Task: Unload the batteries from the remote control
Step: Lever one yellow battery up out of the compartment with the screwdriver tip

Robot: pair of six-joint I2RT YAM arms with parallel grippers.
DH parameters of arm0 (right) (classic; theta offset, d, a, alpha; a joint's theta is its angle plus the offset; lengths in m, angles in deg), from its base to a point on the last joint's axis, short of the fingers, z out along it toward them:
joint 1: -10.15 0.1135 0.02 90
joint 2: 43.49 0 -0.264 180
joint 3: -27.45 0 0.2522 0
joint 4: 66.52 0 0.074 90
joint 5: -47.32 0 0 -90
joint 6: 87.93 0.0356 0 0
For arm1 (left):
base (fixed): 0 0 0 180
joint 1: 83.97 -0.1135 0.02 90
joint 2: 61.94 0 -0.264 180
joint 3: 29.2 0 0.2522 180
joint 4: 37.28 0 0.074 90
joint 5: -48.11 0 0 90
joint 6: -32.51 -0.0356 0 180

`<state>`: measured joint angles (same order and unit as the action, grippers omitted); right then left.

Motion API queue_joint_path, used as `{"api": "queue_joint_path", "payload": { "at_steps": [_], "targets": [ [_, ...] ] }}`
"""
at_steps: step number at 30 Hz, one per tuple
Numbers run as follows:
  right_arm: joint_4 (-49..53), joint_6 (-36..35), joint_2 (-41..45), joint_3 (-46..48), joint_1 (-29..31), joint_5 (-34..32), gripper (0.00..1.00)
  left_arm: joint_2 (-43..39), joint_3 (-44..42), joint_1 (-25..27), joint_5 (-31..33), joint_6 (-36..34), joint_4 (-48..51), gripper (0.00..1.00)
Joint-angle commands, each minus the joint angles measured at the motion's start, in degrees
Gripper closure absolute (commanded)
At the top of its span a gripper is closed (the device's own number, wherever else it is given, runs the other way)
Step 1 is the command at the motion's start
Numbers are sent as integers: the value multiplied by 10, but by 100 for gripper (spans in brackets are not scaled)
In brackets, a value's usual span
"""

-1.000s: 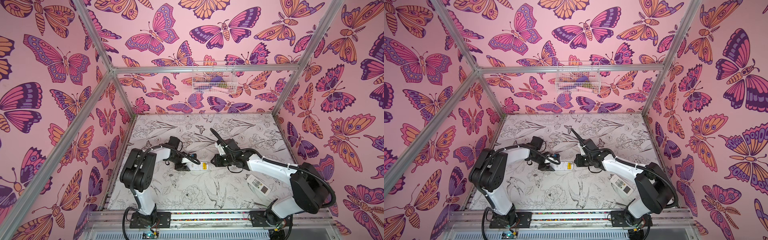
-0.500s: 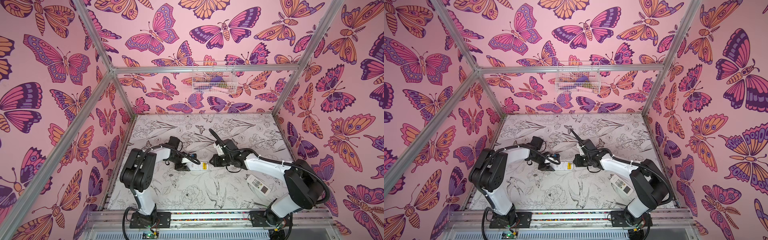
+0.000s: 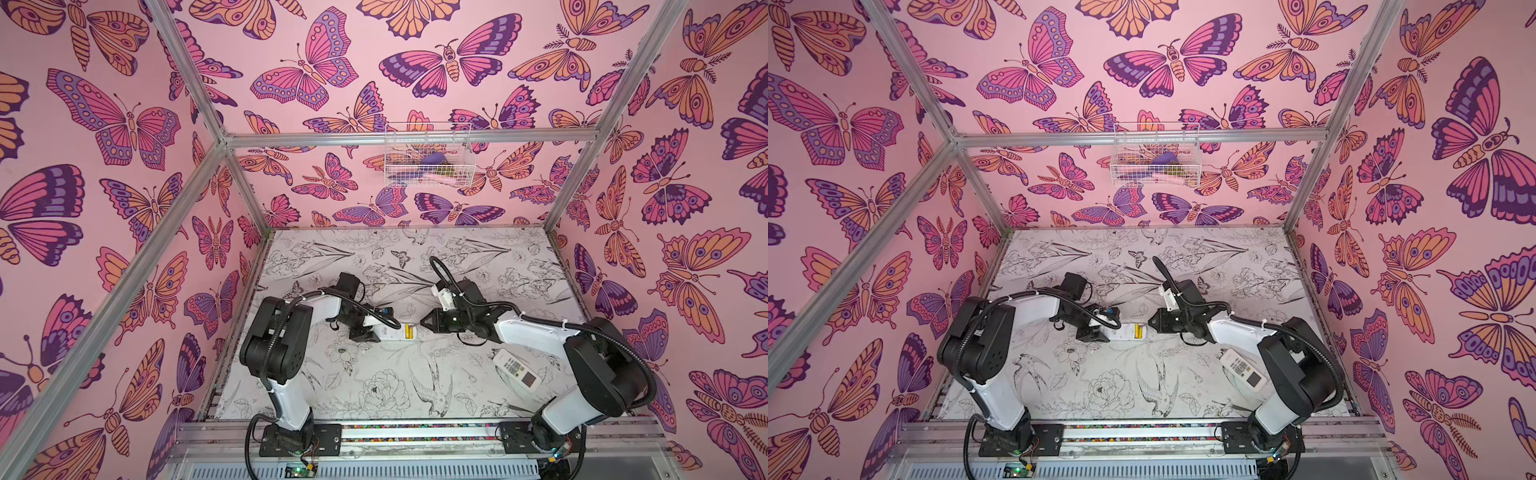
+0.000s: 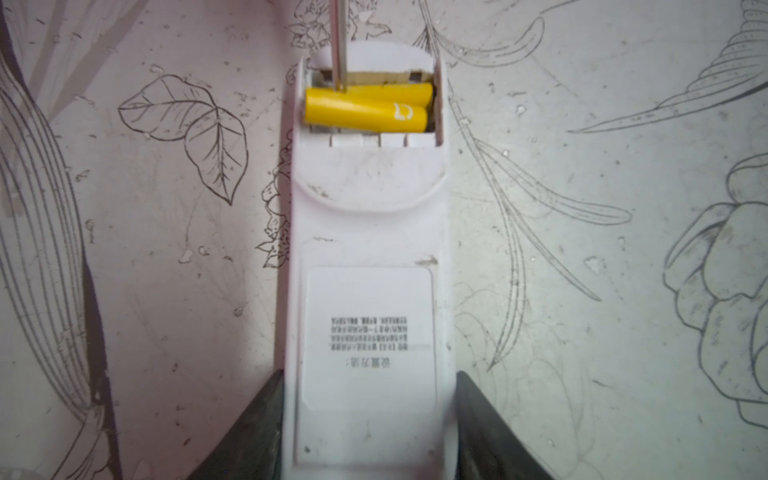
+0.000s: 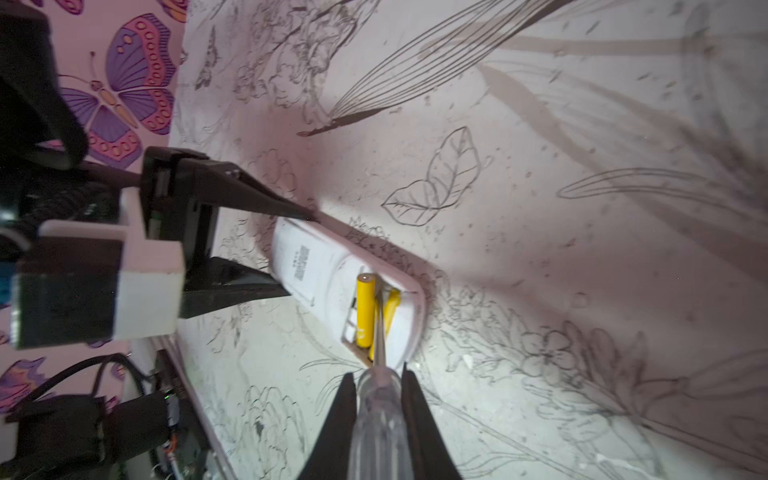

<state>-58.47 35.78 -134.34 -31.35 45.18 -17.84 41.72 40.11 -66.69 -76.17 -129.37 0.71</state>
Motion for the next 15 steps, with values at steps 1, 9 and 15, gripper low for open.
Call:
{"api": "queue_joint_path", "payload": {
  "at_steps": [1, 9, 15],
  "targets": [
    [-58, -12, -8, 12, -5, 61, 100, 20, -10, 4, 12, -14, 19, 52],
    [-93, -4, -24, 45, -41, 94, 100, 19, -9, 4, 12, -11, 19, 52],
    [-96, -14, -20, 38, -40, 116, 100, 17, -6, 3, 12, -8, 19, 53]
  ]
}}
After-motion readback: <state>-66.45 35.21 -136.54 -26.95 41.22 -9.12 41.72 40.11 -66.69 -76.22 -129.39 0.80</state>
